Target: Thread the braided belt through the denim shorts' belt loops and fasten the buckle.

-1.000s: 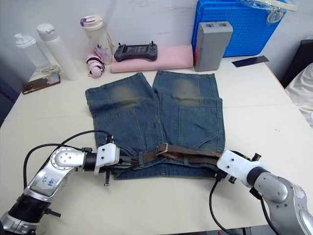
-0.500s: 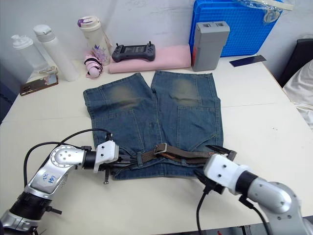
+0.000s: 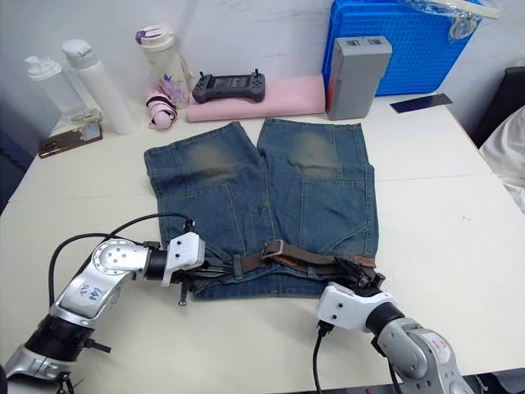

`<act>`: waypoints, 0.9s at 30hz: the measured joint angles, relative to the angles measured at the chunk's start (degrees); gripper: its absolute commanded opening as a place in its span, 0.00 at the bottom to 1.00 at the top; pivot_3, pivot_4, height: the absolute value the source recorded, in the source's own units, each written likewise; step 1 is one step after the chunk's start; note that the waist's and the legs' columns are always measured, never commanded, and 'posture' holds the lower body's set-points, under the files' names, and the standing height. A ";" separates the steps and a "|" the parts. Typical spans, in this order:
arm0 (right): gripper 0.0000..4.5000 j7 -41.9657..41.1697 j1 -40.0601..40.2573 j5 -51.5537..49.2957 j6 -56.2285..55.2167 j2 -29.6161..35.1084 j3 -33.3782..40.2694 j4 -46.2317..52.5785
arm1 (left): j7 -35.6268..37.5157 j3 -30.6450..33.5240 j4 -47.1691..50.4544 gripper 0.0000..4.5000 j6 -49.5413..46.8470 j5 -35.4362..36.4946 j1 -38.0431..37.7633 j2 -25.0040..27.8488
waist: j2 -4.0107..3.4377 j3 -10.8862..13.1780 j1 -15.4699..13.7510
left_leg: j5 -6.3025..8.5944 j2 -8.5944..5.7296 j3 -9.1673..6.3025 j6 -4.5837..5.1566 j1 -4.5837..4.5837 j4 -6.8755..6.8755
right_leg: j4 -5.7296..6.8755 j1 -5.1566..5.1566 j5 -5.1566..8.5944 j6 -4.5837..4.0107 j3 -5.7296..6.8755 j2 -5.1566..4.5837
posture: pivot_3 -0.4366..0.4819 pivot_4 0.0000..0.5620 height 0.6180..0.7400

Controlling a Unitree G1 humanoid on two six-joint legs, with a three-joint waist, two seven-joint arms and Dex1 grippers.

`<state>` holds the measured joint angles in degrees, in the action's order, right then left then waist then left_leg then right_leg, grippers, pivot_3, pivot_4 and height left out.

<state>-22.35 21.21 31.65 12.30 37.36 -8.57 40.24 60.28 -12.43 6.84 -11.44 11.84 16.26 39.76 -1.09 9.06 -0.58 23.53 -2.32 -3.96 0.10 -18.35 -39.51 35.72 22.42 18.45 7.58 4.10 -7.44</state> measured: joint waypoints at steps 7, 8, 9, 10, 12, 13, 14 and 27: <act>0.00 0.68 -0.76 2.45 -0.30 -4.09 -0.99 -2.35 | 0.86 -0.51 -1.98 0.00 1.16 -0.57 1.15 -0.95 | 0.08 -0.07 -0.44 | 0.00 0.00 0.01 0.00 0.03 0.00 | -0.08 -0.05 0.00 0.01 -0.03 0.02 | 0.48 0.27 1.00; 0.00 0.39 -1.34 2.59 0.09 -4.53 -1.31 -2.41 | 0.86 -0.46 -2.37 0.00 1.44 -0.64 1.25 -1.01 | 0.08 -0.08 -0.43 | 0.00 0.00 0.00 0.00 0.04 -0.01 | -0.08 -0.05 0.00 0.01 -0.03 0.03 | 0.48 0.27 1.00; 0.00 -0.03 -1.90 2.74 0.32 -4.78 -1.57 -2.46 | 0.76 -0.12 -2.58 0.00 1.48 -0.65 1.27 -1.06 | 0.07 -0.08 -0.38 | 0.00 0.01 0.01 0.00 0.05 0.00 | -0.08 -0.05 0.00 0.01 -0.04 0.02 | 0.48 0.27 1.00; 0.00 -0.41 -2.58 2.98 0.52 -5.08 -1.93 -2.57 | 0.66 0.20 -2.82 0.07 1.46 -0.64 1.30 -1.13 | 0.07 -0.08 -0.22 | 0.00 0.00 0.01 0.00 0.06 0.00 | -0.08 -0.05 0.00 0.01 -0.05 0.05 | 0.48 0.27 1.00; 0.00 -1.33 -5.24 3.64 1.19 -6.20 -3.27 -3.70 | 0.02 1.81 -3.35 0.22 0.05 0.11 1.14 -1.46 | 0.09 -0.08 0.36 | -0.01 0.00 0.00 -0.02 0.05 0.00 | -0.05 -0.03 0.00 0.01 -0.06 0.15 | 0.48 0.27 1.00; 0.00 -1.85 -6.87 4.24 1.77 -7.05 -4.36 -4.46 | -0.19 2.94 -3.65 0.33 -0.98 0.77 1.06 -1.30 | 0.10 -0.07 0.75 | -0.02 0.02 0.00 -0.05 0.06 0.00 | -0.02 0.00 0.00 0.01 -0.09 0.20 | 0.48 0.27 1.00; 0.00 -2.13 -8.09 4.66 2.21 -7.82 -5.07 -5.02 | -0.48 3.69 -3.85 0.42 -1.71 1.17 1.04 -1.06 | 0.14 -0.06 0.97 | -0.02 0.03 -0.04 -0.06 0.06 0.00 | 0.01 0.08 0.00 0.01 -0.24 0.31 | 0.48 0.27 1.00; 0.31 0.71 -11.52 10.14 1.40 -13.46 -10.00 -8.96 | -5.67 18.12 5.29 1.00 -13.34 6.78 -9.11 4.76 | 0.43 -0.07 2.24 | 0.15 0.35 -0.38 -0.39 0.47 0.32 | 0.09 0.42 0.03 -0.09 -1.33 0.89 | 0.48 0.27 1.00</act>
<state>-21.64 9.69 41.79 13.70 23.90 -18.57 31.28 54.61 5.68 12.13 -24.78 18.61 7.15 44.52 -0.66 8.99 1.66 23.68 -1.97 -4.34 -0.29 -17.88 -39.19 35.81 22.84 18.48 7.49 2.77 -6.55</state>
